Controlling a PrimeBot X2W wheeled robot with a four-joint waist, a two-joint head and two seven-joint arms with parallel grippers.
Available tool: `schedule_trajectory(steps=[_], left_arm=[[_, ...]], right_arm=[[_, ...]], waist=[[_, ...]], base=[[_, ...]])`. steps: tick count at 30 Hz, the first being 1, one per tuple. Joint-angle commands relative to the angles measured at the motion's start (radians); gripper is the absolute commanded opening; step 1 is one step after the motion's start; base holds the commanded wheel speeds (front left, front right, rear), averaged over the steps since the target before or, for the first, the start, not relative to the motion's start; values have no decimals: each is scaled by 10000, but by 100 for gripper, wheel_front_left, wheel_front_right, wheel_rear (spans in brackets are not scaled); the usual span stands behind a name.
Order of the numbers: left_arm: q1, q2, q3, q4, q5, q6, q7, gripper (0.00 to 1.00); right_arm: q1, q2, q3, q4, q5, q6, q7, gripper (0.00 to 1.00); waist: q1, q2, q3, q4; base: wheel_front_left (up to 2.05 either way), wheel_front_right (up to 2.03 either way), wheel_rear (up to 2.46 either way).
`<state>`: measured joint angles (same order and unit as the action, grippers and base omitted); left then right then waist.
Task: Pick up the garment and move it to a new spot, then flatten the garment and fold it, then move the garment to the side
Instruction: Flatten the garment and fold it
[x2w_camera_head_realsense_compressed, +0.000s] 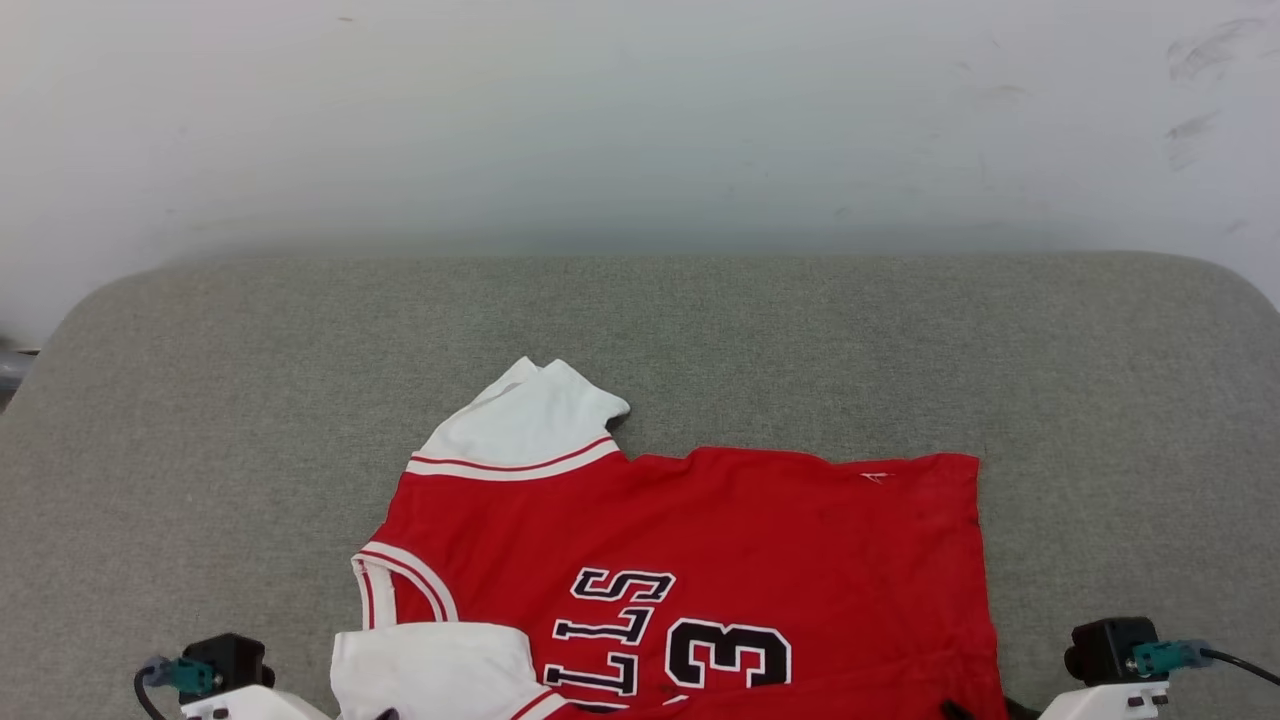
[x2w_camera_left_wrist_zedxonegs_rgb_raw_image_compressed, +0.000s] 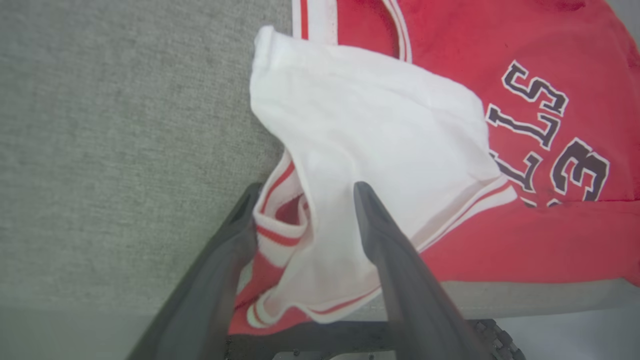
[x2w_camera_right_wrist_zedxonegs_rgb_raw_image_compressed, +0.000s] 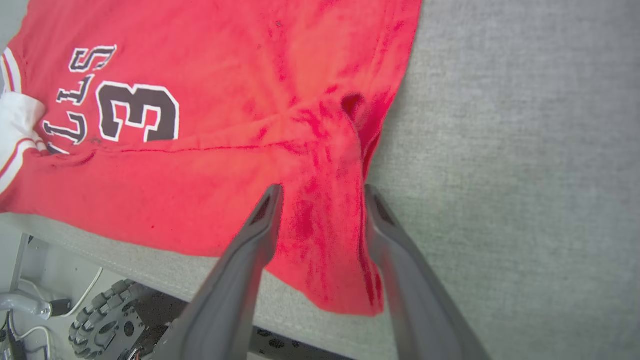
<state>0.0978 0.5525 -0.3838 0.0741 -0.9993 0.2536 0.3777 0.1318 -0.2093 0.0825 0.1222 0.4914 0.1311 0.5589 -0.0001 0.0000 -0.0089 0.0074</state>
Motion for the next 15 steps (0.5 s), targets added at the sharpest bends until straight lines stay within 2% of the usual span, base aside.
schedule_trajectory(steps=[1,8,9,12,15], left_arm=[[-201,-9,36,24,104,-87,-102,100],[-1367,32,308,23,931,-33,-1245,100],[-1367,32,308,23,931,-33,-1245,100],[-2174,5,408,125,1330,-87,-1732,100],[-2694,28,449,189,1507,-142,-1866,100]], right_arm=[[-28,94,-51,-98,-140,-8,-241,100],[-724,661,-849,-649,-1697,-8,-3000,100],[-724,661,-849,-649,-1697,-8,-3000,100],[-1185,886,-1021,-1125,-2421,-8,-3922,100],[-1409,975,-1011,-1451,-2562,-8,-4176,100]], waist=[[1,0,4,-13],[1,0,90,-250],[1,0,90,-250],[1,0,427,-465],[1,0,741,-612]], base=[[0,0,0],[0,0,0],[0,0,0],[0,0,0],[0,0,0]])
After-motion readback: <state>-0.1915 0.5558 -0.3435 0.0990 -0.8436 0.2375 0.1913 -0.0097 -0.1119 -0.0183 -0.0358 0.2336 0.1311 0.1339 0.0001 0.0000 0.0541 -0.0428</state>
